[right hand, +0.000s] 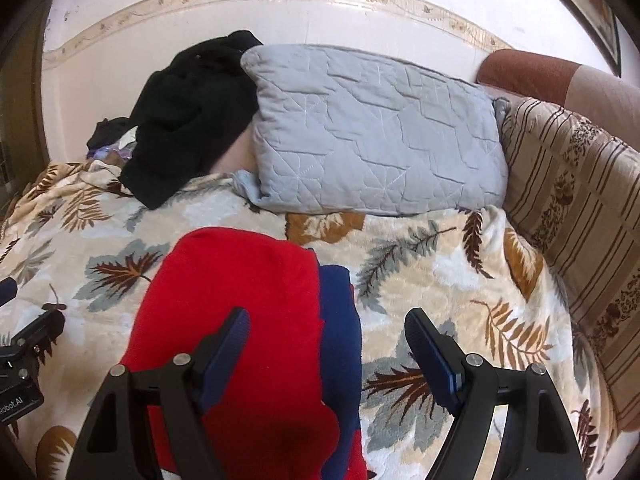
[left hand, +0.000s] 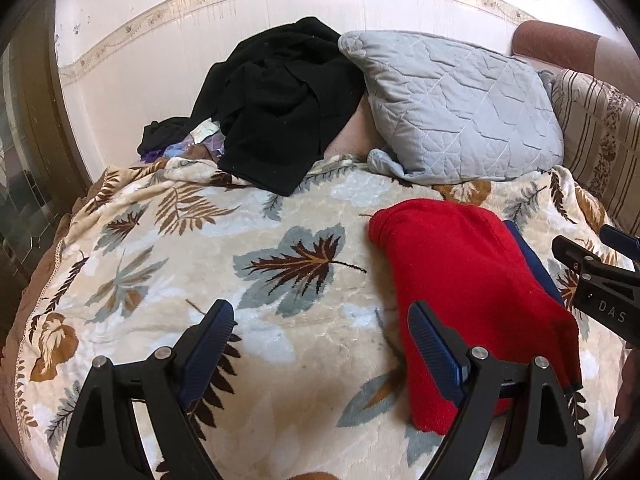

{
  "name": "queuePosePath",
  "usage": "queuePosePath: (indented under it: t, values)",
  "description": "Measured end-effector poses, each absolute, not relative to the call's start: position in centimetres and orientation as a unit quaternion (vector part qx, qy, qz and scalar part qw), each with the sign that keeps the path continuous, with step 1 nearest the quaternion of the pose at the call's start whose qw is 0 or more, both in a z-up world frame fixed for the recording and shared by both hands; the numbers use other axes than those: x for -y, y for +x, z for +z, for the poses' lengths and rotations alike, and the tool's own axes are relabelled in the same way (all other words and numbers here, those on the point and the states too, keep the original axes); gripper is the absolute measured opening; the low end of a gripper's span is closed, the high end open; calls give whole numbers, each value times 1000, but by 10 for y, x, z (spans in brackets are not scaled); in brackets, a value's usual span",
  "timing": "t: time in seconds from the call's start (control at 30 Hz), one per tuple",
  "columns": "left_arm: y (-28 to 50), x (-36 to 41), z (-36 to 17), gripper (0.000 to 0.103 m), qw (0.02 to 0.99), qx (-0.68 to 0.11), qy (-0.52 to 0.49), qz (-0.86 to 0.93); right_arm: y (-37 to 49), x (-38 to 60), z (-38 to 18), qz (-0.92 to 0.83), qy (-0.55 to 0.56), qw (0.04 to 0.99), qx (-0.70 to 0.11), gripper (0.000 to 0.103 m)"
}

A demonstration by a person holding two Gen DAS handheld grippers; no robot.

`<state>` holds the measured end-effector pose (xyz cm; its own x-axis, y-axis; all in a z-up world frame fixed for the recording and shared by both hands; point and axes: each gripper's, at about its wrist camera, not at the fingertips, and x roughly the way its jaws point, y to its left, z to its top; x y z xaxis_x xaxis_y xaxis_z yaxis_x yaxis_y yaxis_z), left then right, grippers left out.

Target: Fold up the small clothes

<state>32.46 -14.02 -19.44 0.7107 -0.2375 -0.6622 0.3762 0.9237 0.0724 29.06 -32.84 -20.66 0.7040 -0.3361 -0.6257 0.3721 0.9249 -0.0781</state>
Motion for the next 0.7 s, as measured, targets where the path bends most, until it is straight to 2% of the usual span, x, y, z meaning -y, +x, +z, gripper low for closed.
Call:
queuePosePath:
  t: [0.5, 0.57, 0.7]
  values:
    - [337, 146, -207, 89, 910, -370, 79, -171, 294, 335, -216, -189, 26, 918, -348, 83]
    - [340, 152, -214, 89, 903, -383, 83, -176, 295, 345, -222, -172, 52, 914, -363, 83]
    - [345, 160, -226, 89, 886, -411, 68, -204, 291, 384, -243, -112, 175, 900, -384, 83]
